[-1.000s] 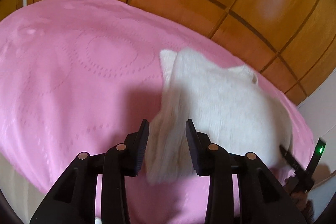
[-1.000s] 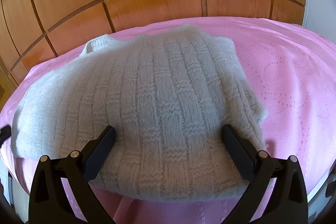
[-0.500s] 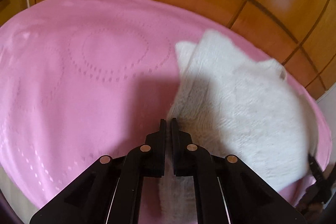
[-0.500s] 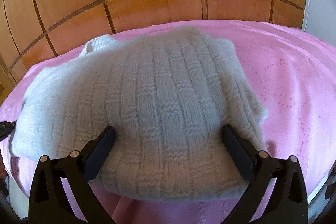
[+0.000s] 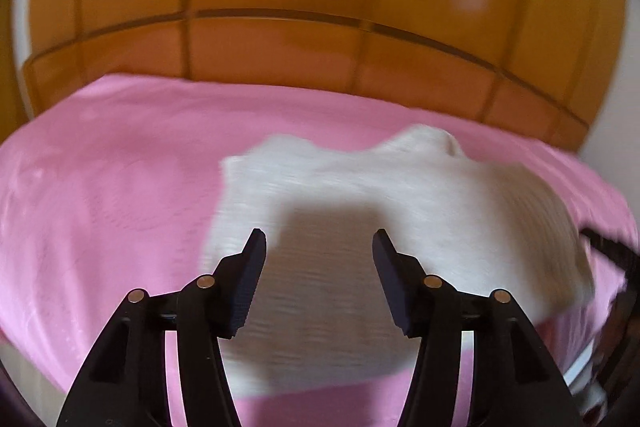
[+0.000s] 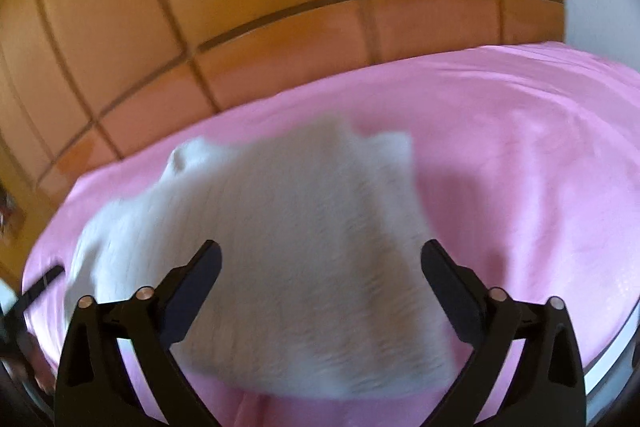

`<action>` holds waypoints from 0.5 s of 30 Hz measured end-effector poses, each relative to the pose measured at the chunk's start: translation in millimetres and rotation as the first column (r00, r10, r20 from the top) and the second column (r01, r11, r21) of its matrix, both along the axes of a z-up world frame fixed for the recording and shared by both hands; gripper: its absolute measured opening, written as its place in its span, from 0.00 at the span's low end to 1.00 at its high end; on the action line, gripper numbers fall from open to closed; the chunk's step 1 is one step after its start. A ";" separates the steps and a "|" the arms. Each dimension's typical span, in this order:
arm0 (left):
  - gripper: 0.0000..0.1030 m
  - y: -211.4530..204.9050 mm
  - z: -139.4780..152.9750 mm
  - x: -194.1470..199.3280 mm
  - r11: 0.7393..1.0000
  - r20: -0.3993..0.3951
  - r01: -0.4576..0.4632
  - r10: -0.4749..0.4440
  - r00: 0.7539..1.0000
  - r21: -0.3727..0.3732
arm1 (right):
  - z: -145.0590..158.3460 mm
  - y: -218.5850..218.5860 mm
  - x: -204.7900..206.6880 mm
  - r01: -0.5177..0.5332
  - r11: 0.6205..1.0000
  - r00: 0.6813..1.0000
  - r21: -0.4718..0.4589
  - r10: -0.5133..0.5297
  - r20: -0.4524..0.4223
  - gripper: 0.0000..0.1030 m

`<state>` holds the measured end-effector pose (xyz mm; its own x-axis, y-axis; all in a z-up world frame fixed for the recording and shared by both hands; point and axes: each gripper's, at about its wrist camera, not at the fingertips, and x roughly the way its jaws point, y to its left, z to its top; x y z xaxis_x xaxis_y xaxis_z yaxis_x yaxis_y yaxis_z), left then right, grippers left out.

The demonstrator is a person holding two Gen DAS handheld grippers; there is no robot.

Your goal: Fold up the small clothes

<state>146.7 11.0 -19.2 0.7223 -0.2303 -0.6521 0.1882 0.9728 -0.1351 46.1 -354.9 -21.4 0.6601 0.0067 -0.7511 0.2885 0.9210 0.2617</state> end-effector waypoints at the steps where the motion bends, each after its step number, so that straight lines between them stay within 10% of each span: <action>1: 0.53 -11.0 -3.0 -1.8 0.999 -0.005 0.032 -0.032 0.999 0.013 | -3.7 -7.8 1.1 0.025 1.000 1.000 0.003 -0.025 -0.018 0.86; 6: 0.53 -45.0 -33.7 -2.7 0.991 -0.110 0.110 -0.101 0.989 0.077 | -44.2 -34.0 0.0 0.049 0.990 0.992 0.130 -0.034 -0.119 0.54; 10: 0.54 -49.7 -49.5 0.9 0.990 -0.144 0.100 -0.085 0.986 0.099 | -43.6 -32.2 0.1 0.018 0.995 0.995 0.099 -0.007 -0.103 0.54; 13: 0.55 -44.3 -42.8 1.2 0.994 -0.149 0.088 -0.079 0.986 0.061 | -41.8 -39.1 -0.3 0.010 0.984 0.996 0.175 0.006 -0.093 0.65; 15: 0.56 -38.0 -36.8 0.7 0.996 -0.139 0.080 -0.075 0.987 0.029 | -38.8 -40.2 -2.8 -0.022 0.973 0.996 0.228 0.041 -0.078 0.89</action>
